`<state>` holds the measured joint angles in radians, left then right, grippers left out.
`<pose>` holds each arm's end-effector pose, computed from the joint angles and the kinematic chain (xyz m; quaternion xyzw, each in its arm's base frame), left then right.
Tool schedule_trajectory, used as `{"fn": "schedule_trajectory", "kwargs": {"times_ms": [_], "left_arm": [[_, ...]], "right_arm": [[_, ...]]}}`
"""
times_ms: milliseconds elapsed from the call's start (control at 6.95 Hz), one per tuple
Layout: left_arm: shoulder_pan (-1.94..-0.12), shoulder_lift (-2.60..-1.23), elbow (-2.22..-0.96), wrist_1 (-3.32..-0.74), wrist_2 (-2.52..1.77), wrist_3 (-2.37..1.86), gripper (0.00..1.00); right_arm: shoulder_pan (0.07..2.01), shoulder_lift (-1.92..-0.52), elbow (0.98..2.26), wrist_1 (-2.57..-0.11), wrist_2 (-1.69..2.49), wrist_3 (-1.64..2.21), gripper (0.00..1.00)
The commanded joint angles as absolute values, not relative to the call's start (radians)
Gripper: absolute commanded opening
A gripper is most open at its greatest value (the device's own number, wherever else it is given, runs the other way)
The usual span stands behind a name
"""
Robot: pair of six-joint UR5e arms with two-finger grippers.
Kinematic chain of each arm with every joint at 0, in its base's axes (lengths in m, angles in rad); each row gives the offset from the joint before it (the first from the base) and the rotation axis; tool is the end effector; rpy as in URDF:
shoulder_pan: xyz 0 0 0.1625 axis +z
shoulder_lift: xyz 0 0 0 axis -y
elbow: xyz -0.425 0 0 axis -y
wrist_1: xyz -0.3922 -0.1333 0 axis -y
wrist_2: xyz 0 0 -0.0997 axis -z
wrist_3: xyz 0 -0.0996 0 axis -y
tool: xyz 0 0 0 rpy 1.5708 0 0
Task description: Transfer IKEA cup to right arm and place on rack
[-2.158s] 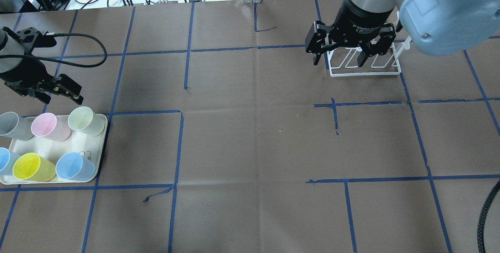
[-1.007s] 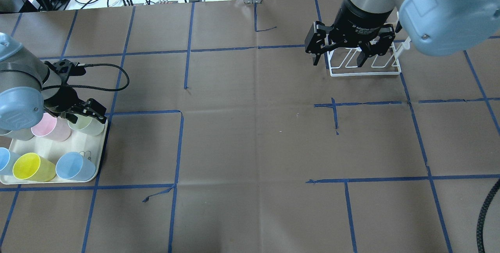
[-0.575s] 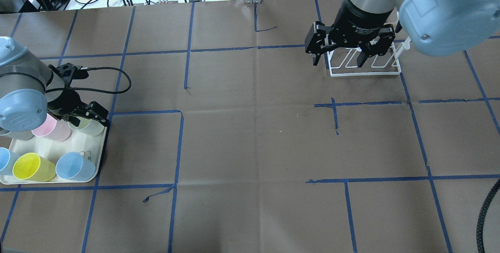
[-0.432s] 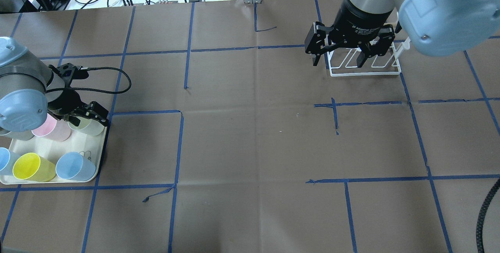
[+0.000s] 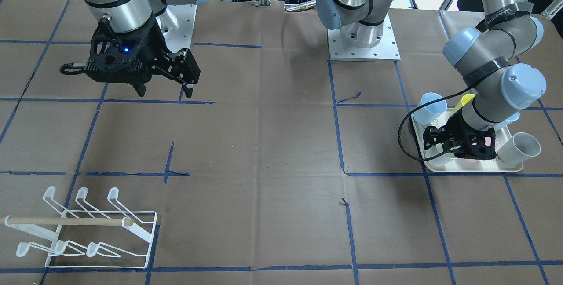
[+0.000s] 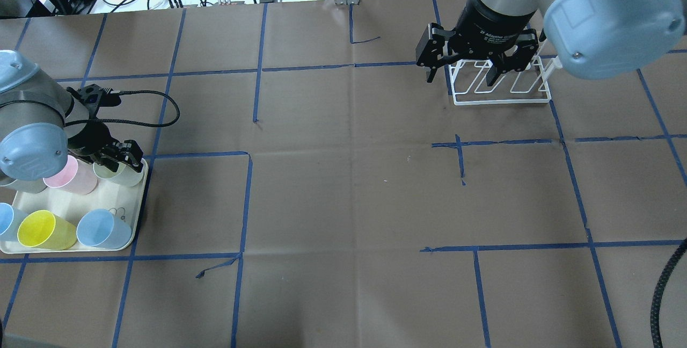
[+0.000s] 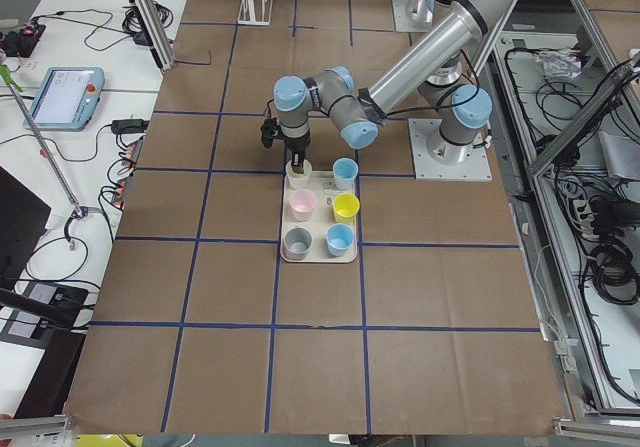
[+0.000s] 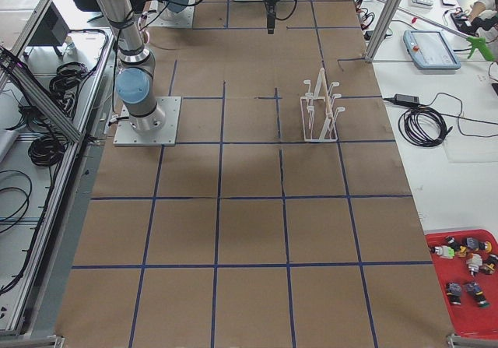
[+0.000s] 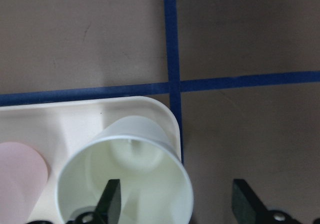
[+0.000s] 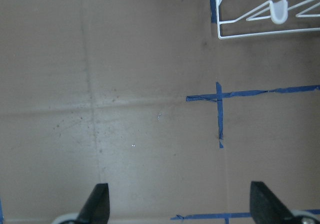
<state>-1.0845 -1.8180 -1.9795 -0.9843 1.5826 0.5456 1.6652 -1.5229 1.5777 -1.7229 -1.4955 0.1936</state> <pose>0.1203 -0.5103 0.2291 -0.0298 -0.9989 -0.0331 0.0120 0.1893 -0.5052 0.4764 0.0477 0.9970 -0.0427 0.0442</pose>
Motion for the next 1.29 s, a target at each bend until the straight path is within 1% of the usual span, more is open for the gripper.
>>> {"fn": "schedule_trajectory", "kwargs": {"times_ms": [0,144,432,575,719,863,1007,1151], "left_arm": [[-1.085,-1.822,-1.968,-0.995,1.586,0.526,0.05],[-1.085,-1.818,-1.965,-0.997,1.586,0.526,0.00],[-1.091,-1.780,-1.947,-1.018,1.583,0.512,0.00],[-1.092,-1.757,-1.871,-1.145,1.579,0.508,0.00],[-1.092,-1.741,-1.755,-1.308,1.575,0.491,0.00],[-1.094,-1.758,-1.639,-1.433,1.572,0.488,0.00],[-1.107,-1.772,-1.547,-1.495,1.562,0.485,0.00],[-1.123,-1.778,-1.486,-1.526,1.522,0.485,0.00]], "right_arm": [[1.666,-1.505,1.594,-1.848,-1.491,0.273,1.00],[1.667,-1.502,1.606,-1.937,-1.488,0.378,1.00],[1.675,-1.505,1.687,-2.139,-1.486,0.518,1.00],[1.681,-1.511,1.741,-2.258,-1.432,0.525,1.00],[1.680,-1.516,1.787,-2.395,-1.369,0.581,1.00],[1.680,-1.517,1.824,-2.501,-1.362,0.645,1.00],[1.681,-1.514,1.835,-2.563,-1.347,0.699,1.00],[1.684,-1.509,1.835,-2.580,-1.329,0.736,1.00]]}}
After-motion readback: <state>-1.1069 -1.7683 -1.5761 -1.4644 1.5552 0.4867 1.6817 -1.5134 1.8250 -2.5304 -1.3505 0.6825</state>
